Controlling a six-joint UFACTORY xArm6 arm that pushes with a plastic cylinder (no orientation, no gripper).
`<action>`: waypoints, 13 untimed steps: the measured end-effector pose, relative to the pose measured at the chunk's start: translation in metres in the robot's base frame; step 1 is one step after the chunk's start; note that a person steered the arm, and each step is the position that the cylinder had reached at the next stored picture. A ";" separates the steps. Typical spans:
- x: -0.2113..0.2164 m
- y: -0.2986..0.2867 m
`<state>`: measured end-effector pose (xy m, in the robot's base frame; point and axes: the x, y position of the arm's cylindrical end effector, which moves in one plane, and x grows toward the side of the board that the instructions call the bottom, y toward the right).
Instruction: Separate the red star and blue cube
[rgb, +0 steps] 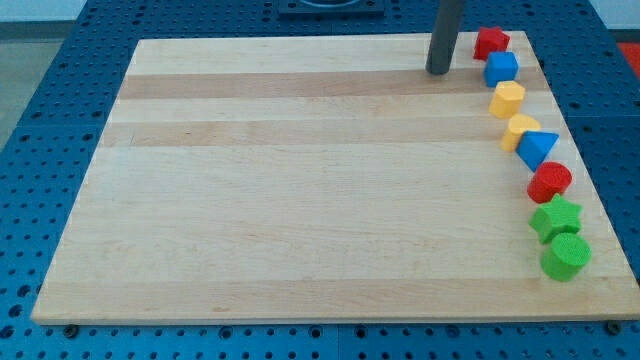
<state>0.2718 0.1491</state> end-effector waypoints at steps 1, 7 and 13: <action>-0.005 0.000; -0.077 0.074; -0.072 0.111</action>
<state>0.2001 0.2604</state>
